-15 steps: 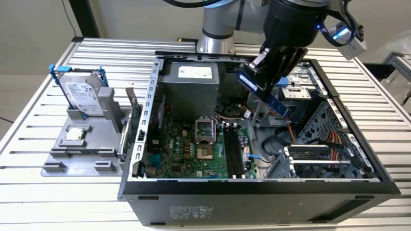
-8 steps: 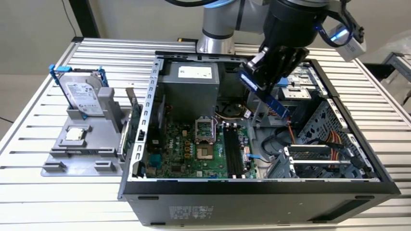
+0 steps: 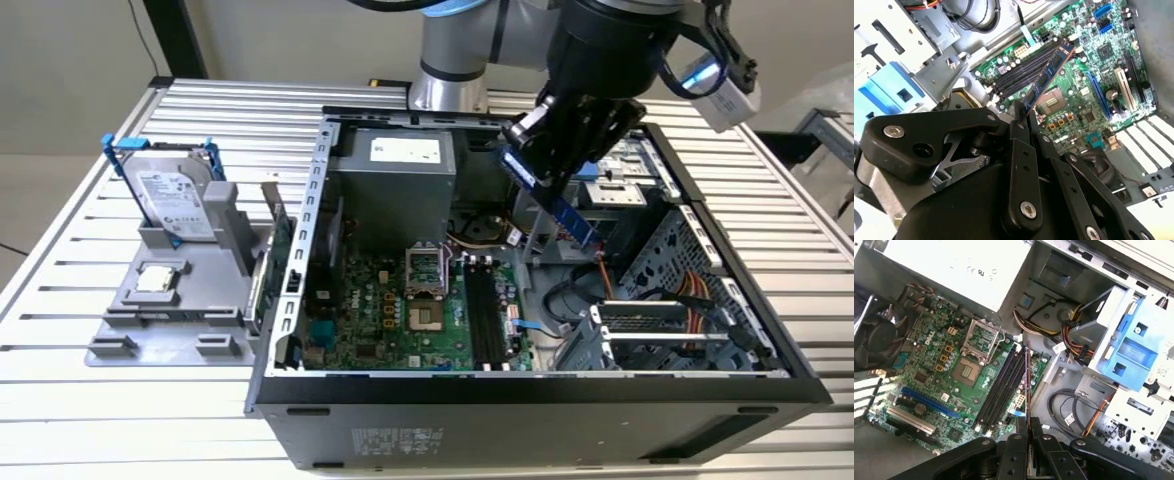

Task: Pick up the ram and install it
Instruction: 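Insert the ram into the slot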

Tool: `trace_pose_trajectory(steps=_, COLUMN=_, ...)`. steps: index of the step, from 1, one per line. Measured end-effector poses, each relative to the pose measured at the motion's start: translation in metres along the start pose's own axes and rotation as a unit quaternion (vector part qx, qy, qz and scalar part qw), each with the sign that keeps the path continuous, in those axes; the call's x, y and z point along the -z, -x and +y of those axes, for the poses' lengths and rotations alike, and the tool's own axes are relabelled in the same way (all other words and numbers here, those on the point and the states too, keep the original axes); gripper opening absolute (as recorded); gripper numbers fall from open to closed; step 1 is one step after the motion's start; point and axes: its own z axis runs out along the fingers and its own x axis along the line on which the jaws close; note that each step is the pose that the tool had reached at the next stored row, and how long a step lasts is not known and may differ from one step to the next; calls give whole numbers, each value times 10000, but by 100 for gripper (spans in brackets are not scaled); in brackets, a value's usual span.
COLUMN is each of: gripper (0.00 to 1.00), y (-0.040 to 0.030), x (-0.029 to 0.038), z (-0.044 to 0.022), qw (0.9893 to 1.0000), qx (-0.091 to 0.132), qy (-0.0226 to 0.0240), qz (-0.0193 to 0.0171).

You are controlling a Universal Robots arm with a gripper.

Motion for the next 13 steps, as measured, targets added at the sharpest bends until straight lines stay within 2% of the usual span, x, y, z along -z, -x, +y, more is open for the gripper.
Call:
trace_pose_trajectory(steps=6, gripper=0, y=0, x=0, z=0, qw=9996, qx=-280, qy=0, qz=-5)
trace_pose_trajectory(steps=12, gripper=0, y=0, x=0, z=0, qw=9985, qx=-553, qy=1, qz=-9)
trace_pose_trajectory(steps=13, gripper=0, y=0, x=0, z=0, qw=9964, qx=-844, qy=1, qz=-14)
